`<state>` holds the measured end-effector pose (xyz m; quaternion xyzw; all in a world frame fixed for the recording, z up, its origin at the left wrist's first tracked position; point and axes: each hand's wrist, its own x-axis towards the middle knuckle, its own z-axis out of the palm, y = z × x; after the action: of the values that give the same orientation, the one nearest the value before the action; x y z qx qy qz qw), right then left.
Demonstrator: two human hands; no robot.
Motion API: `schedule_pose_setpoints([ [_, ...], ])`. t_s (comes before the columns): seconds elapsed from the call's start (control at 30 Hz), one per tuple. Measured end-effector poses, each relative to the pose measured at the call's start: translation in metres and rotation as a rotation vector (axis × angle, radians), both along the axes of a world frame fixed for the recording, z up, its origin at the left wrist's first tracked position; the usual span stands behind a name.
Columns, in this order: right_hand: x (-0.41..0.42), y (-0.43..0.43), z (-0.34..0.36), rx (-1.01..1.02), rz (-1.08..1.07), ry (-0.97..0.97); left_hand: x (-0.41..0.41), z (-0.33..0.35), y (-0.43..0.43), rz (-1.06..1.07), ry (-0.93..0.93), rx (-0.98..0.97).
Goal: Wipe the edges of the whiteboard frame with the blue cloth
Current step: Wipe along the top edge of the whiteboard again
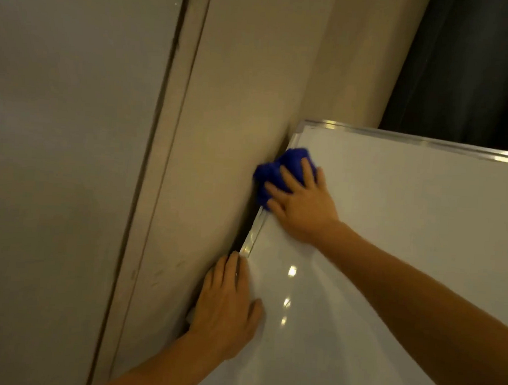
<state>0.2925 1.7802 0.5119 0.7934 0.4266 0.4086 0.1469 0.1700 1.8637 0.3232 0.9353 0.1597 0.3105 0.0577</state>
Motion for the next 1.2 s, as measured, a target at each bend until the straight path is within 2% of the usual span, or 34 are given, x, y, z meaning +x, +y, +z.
schedule_pose_setpoints([
  [0.1, -0.005, -0.009, -0.046, -0.302, 0.260, 0.020, 0.007, 0.015, 0.001, 0.027, -0.044, 0.008],
  [0.17, 0.009, -0.013, -0.023, -0.355, 0.256, -0.035, 0.016, 0.021, 0.003, 0.043, -0.037, 0.030],
  [0.27, 0.042, -0.013, 0.045, -0.063, -0.009, -0.056, 0.029, 0.029, 0.001, 0.015, -0.035, 0.047],
  [0.33, 0.048, -0.013, 0.055, 0.111, -0.048, -0.007, 0.036, 0.039, -0.003, 0.002, -0.038, 0.051],
  [0.4, 0.044, -0.010, 0.031, 0.069, 0.071, -0.019, 0.047, 0.048, -0.005, 0.010, -0.036, 0.064],
  [0.47, 0.041, -0.014, 0.003, -0.141, 0.267, -0.016, 0.057, 0.057, -0.005, 0.027, -0.030, 0.070],
  [0.53, 0.051, -0.022, 0.013, -0.279, 0.306, -0.089, 0.061, 0.071, -0.008, 0.042, -0.041, 0.059],
  [0.57, 0.061, -0.024, 0.031, -0.258, 0.269, -0.123, 0.064, 0.078, -0.009, 0.021, -0.066, 0.062],
  [0.63, 0.077, -0.026, 0.072, -0.066, 0.123, -0.153, 0.069, 0.089, -0.012, -0.018, -0.138, 0.106],
  [0.73, 0.084, -0.022, 0.108, 0.184, -0.041, -0.077, 0.086, 0.115, -0.020, -0.032, -0.157, 0.143],
  [0.9, 0.070, -0.010, 0.107, -0.039, 0.097, -0.059, 0.110, 0.171, -0.025, -0.067, -0.282, 0.230],
  [0.97, 0.070, -0.015, 0.128, 0.088, -0.002, -0.071, 0.120, 0.187, -0.021, -0.073, -0.322, 0.247],
  [1.07, 0.068, -0.020, 0.146, 0.296, -0.087, 0.057, 0.134, 0.211, -0.008, -0.070, -0.342, 0.135],
  [1.13, 0.067, -0.026, 0.143, 0.223, -0.044, 0.083, 0.139, 0.228, -0.001, -0.079, -0.363, 0.066],
  [1.2, 0.071, -0.045, 0.139, 0.161, -0.023, 0.020, 0.142, 0.241, 0.005, -0.073, -0.376, 0.064],
])
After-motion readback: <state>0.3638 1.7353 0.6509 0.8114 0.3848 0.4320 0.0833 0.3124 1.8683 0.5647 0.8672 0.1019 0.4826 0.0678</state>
